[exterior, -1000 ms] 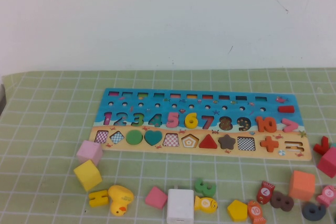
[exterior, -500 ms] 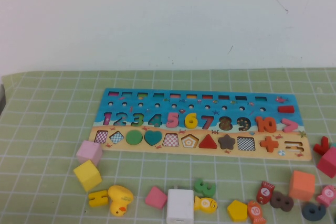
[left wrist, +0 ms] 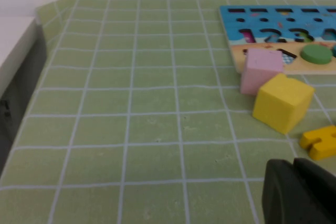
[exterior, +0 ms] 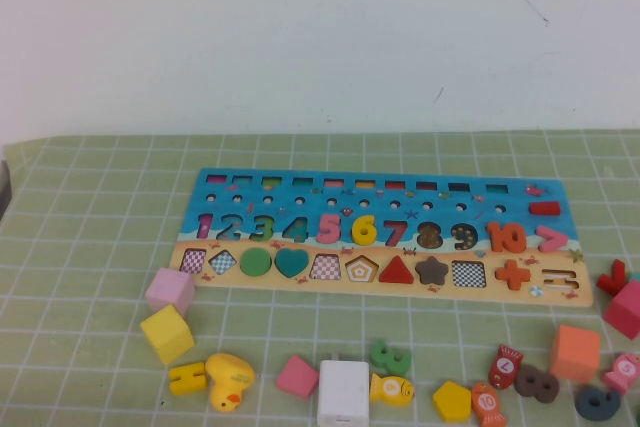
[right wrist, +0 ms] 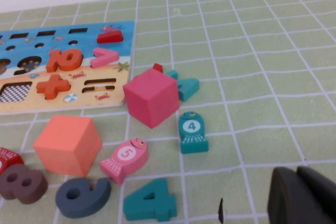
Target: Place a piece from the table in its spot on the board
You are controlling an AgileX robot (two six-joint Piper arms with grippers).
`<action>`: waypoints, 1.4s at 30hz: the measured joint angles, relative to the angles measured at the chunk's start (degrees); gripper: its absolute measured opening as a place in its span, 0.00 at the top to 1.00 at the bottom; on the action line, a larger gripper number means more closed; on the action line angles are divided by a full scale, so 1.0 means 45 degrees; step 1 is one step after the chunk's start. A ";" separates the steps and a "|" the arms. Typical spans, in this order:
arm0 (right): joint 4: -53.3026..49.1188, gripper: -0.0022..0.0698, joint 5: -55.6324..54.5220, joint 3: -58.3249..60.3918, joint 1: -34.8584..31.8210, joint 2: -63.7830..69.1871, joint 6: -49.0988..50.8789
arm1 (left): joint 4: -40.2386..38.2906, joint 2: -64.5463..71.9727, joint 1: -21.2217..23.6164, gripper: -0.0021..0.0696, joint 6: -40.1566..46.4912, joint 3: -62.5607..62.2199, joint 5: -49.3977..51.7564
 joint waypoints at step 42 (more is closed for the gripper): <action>0.0000 0.97 0.0000 0.0000 0.0000 0.0000 0.0000 | -0.0197 0.0000 -0.0379 0.97 0.0713 0.0000 0.0136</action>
